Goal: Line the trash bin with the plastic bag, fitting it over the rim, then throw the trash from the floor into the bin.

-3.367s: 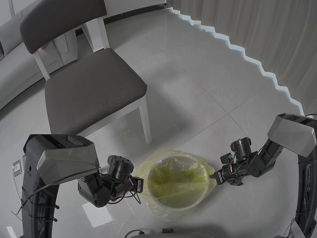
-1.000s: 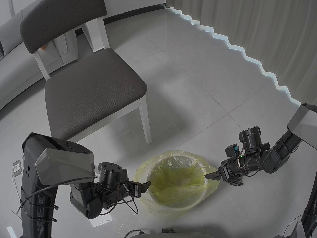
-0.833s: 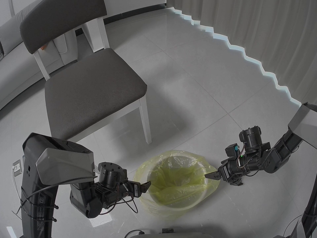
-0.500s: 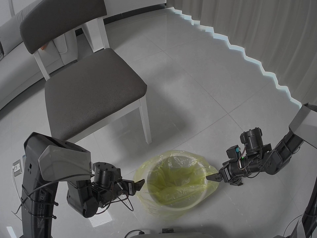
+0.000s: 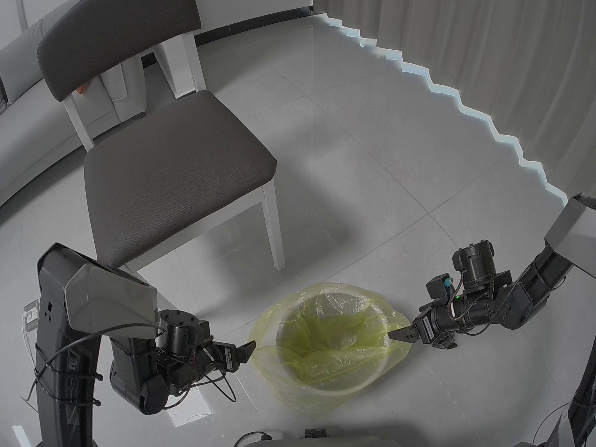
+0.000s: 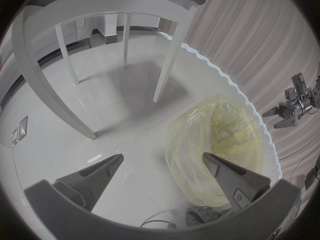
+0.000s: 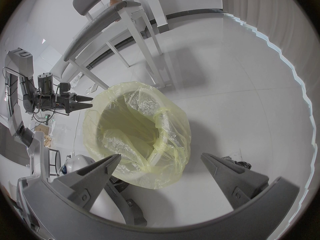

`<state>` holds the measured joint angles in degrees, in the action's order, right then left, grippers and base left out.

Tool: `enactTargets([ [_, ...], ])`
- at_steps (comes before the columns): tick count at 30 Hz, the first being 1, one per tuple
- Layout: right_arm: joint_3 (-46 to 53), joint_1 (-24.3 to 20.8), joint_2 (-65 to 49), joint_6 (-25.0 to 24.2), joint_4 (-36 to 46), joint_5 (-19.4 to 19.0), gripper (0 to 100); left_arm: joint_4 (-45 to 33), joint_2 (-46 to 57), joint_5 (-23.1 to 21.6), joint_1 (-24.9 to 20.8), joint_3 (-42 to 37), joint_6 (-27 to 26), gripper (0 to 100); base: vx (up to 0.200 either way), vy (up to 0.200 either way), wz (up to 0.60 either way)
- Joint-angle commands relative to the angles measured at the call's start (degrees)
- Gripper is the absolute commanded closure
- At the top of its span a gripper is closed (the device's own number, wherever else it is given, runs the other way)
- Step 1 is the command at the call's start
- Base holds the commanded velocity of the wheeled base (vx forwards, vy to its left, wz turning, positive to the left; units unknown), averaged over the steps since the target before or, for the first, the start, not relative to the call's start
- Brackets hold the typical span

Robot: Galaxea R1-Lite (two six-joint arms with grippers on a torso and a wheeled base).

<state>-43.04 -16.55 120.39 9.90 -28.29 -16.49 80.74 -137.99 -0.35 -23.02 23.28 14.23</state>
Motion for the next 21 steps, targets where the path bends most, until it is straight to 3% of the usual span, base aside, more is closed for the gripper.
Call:
enactTargets([
  [1, -0.5, -0.1, 0.5, 0.0, 0.0, 0.0, 0, -0.5, -2.5, 0.1, 0.0, 1.5, -0.5, 0, 0.000, 0.000, 0.00],
  [7, -0.7, -0.3, 0.5, 0.0, 0.0, 0.0, 0, -3.0, -6.8, 0.1, -0.3, 8.0, -3.6, 0, 0.000, 0.000, 0.00],
  [13, -0.1, -0.1, 0.1, 0.0, 0.1, 0.0, 0, -12.8, -6.8, 0.1, -0.5, 15.6, -4.4, 0, 0.000, 0.000, 0.00],
  [21, -0.3, -0.3, 0.0, 0.1, 0.1, 0.0, 0, -13.9, -6.9, -0.7, -1.0, 17.9, -4.5, 0, 0.000, 0.000, 0.00],
])
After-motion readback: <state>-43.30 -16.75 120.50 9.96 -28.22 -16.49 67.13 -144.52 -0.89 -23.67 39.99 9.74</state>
